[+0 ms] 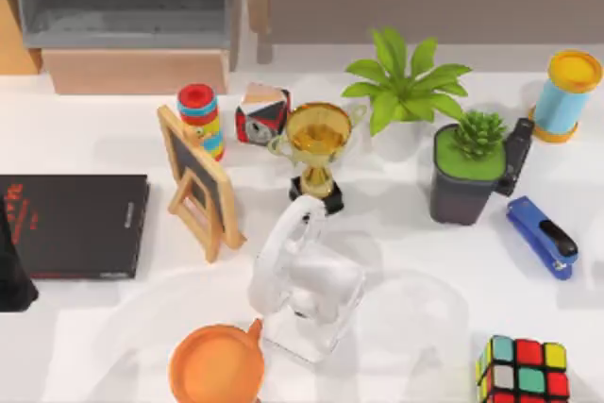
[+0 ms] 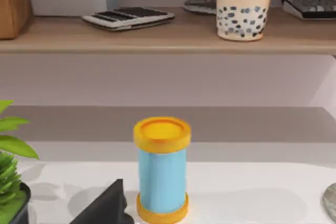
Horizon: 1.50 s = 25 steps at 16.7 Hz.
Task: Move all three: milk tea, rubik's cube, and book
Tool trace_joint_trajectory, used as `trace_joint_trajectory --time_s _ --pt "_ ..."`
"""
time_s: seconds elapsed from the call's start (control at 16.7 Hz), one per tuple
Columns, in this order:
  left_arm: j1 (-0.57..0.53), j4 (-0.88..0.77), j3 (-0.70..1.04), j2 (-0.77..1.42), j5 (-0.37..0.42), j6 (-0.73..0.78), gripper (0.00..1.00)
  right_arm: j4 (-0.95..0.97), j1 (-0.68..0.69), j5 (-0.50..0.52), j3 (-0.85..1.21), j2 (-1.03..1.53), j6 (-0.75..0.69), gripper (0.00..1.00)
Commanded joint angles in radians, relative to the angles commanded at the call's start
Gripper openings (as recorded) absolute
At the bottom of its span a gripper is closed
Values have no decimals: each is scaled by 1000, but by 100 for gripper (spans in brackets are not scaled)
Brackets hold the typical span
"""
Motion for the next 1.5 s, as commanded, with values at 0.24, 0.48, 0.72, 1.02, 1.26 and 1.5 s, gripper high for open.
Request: trace_joint_trajectory --time_s 0.24,0.48,0.72,1.02,1.26,1.5 --pt "0 0 0 0 0 0 100 21 -6 -1 25 33 0 100" --pt "0 0 0 0 0 0 100 123 -31 -9 149 224 4 100" --pt "0 0 0 0 0 0 100 273 -60 -30 332 570 8 100" --pt "0 0 0 0 0 0 100 493 -96 -64 598 1096 10 100" --pt "0 0 0 0 0 0 100 656 -121 -88 794 1471 9 100" --pt "0 0 0 0 0 0 100 771 -139 -104 931 1705 7 100"
